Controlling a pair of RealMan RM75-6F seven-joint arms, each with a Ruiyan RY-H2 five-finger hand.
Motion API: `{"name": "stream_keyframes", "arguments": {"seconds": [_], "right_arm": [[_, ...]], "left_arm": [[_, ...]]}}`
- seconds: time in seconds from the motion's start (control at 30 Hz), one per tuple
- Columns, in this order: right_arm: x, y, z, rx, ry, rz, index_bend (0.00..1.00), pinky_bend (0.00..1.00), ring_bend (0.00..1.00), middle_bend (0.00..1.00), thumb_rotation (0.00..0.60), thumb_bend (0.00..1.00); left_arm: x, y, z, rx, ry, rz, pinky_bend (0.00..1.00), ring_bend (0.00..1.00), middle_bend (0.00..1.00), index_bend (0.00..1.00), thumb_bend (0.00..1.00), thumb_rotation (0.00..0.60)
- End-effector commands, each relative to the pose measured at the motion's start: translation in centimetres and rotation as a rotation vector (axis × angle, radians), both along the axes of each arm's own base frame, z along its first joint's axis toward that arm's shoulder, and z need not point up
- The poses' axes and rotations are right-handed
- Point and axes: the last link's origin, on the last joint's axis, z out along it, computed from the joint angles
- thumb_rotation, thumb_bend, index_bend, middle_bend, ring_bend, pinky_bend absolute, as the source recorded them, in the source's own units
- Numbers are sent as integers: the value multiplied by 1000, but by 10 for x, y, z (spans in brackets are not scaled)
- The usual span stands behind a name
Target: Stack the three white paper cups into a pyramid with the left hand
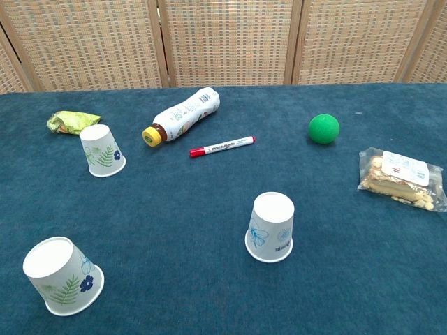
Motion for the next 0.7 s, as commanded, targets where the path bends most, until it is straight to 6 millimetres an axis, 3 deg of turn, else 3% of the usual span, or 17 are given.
{"name": "stream_keyframes", "arguments": {"seconds": [0.03, 0.17, 0.3, 0.47, 0.7], "right_arm": [[0, 0, 0, 0, -1, 0, 0, 0, 0, 0, 600, 0], [0, 0, 1, -1, -4, -4, 0, 0, 0, 0, 600, 0], [-2, 0, 2, -7, -8, -12, 0, 0, 0, 0, 600, 0], [-4, -6, 2, -12, -10, -28, 0, 0, 0, 0, 600, 0], [-10, -16, 0, -17, 0, -70, 0, 0, 0, 0, 600, 0]], "left_arm": [[0, 0, 0, -1, 1, 1, 0, 0, 0, 0, 0, 600], [1, 2, -3, -13, 1, -2, 0, 0, 0, 0, 0, 600], [14, 16, -11, -59, -6, -55, 0, 0, 0, 0, 0, 600], [76, 65, -34, -250, -23, -288, 0, 0, 0, 0, 0, 600], [154, 108, -76, -435, 68, -571, 0, 0, 0, 0, 0, 600]]}}
